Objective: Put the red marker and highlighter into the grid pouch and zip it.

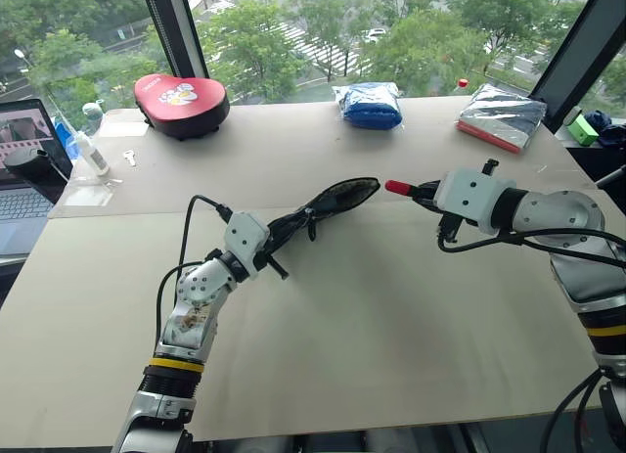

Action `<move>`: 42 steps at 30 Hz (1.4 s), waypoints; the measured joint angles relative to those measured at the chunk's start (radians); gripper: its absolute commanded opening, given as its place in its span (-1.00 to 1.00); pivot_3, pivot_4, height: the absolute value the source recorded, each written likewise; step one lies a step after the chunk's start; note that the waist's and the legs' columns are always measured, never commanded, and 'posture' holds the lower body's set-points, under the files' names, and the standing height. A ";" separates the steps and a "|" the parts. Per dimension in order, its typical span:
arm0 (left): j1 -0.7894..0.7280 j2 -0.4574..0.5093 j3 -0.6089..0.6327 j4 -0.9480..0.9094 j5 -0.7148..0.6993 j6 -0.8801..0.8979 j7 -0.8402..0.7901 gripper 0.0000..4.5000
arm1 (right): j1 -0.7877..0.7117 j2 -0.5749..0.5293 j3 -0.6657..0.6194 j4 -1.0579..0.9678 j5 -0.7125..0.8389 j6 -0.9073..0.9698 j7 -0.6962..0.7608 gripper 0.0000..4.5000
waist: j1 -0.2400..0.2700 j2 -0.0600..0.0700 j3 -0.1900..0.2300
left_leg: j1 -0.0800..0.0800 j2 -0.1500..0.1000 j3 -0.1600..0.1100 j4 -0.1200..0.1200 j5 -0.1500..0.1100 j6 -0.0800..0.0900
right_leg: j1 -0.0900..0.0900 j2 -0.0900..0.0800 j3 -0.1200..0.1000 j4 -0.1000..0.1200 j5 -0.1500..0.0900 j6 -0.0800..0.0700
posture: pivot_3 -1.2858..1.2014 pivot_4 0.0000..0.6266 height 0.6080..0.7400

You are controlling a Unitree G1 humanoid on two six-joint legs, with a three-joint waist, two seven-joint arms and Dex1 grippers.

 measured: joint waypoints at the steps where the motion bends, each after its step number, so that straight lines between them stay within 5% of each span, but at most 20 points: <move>1: 0.000 0.000 0.000 0.000 0.000 0.000 -0.002 -1.00 | -0.011 0.000 0.009 0.010 -0.029 -0.039 -0.001 -0.80 | 0.001 0.000 0.000 | 0.000 0.000 0.000 0.000 0.000 0.000 | 0.000 0.000 0.000 0.000 0.000 0.000 | 0.03 -0.52 1.00; 15: -0.001 -0.003 -0.008 -0.003 -0.002 0.001 -0.030 -1.00 | -0.173 0.113 0.126 0.172 -0.324 -0.391 -0.045 -0.80 | 0.005 0.000 0.000 | 0.000 0.000 0.001 0.000 0.002 0.002 | -0.001 0.000 0.001 0.000 0.000 0.000 | 0.03 -0.52 1.00; 42: -0.003 -0.016 0.001 0.012 0.002 0.001 -0.036 -1.00 | -0.177 0.383 0.196 0.197 -0.338 -0.413 0.019 -0.80 | 0.000 0.000 0.000 | 0.000 0.000 0.000 -0.001 0.002 0.002 | -0.002 0.001 0.000 0.001 0.001 -0.001 | 0.03 -0.52 1.00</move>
